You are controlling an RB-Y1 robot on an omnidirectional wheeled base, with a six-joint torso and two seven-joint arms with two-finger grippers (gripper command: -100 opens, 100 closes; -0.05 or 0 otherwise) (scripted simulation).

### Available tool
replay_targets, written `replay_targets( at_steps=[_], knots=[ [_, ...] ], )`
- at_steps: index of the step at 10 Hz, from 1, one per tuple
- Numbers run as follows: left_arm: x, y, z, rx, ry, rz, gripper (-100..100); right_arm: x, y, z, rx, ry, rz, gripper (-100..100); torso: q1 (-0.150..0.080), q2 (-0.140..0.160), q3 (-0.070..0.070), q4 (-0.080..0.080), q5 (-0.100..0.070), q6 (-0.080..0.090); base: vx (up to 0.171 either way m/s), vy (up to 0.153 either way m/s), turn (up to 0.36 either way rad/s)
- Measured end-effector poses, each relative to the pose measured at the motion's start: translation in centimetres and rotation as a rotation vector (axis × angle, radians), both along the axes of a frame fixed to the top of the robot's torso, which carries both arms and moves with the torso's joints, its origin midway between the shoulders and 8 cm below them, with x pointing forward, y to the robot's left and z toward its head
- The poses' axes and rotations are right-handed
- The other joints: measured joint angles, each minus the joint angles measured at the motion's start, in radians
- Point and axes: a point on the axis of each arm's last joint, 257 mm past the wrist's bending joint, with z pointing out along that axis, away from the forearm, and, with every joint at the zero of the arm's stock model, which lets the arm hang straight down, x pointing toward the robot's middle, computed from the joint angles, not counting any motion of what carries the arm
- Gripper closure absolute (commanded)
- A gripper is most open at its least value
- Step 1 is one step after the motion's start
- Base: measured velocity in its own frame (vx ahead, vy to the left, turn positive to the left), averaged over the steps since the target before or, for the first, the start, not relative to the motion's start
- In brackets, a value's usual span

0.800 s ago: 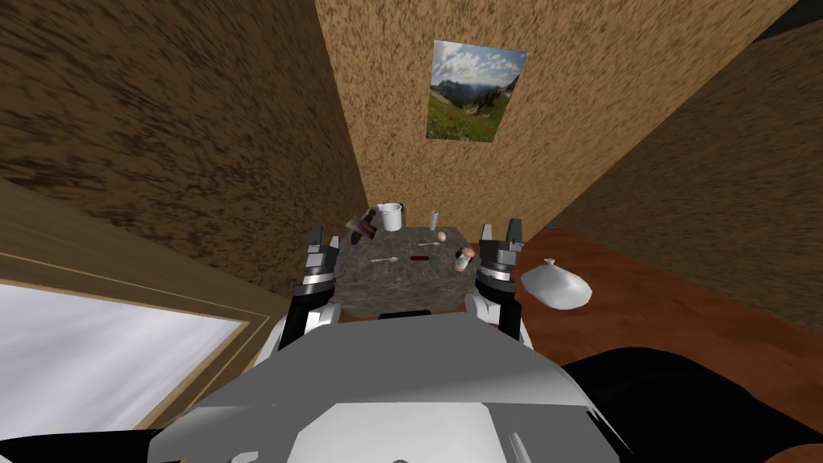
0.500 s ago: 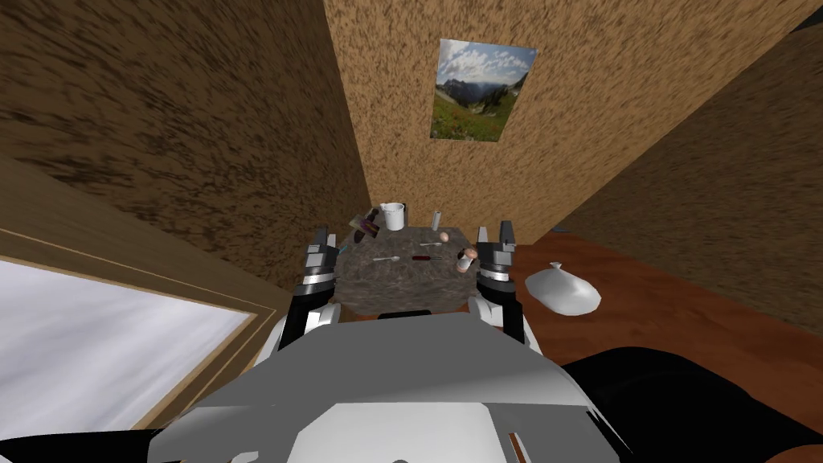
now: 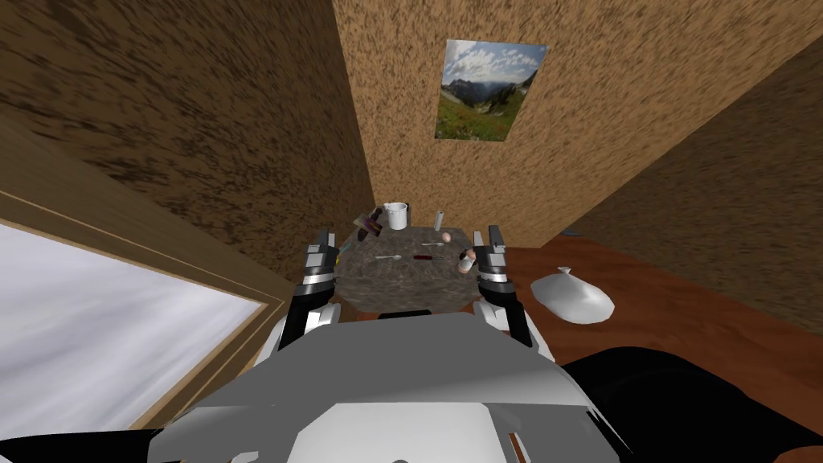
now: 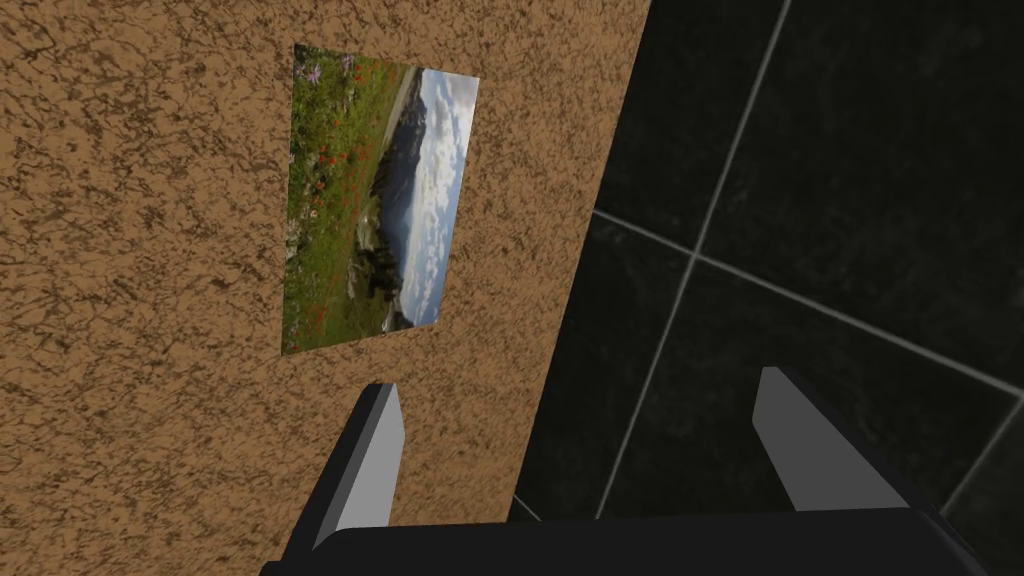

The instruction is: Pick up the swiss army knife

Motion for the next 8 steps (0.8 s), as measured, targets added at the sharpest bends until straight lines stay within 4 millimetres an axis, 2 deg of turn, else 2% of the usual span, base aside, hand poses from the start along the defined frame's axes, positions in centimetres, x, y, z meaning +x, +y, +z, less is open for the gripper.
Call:
replay_targets(
  at_steps=[4,6,7,8],
  knots=[
    [0.0,0.0,0.0,0.000,0.000,0.000,0,0.8,0.0,-3.0,-0.093,0.108,0.016,-100,0.000,0.000,0.000,0.000,0.000,0.000,-0.025,-0.022,0.106],
    [0.0,0.0,0.0,0.000,0.000,0.000,0,1.2,-0.2,-4.7,-0.146,0.170,0.022,-100,0.004,0.002,0.001,0.000,0.000,-0.001,-0.057,0.085,0.285],
    [0.0,0.0,0.0,0.000,0.000,0.000,0,1.2,-0.5,-6.2,-0.173,0.211,0.021,-100,0.008,0.003,0.001,0.000,0.002,-0.001,-0.046,0.072,0.111],
    [0.0,0.0,0.0,0.000,0.000,0.000,0,1.2,-0.6,-6.7,-0.200,0.232,0.028,-100,0.006,0.002,0.001,0.001,0.002,0.000,-0.044,0.023,0.194]
  ],
)
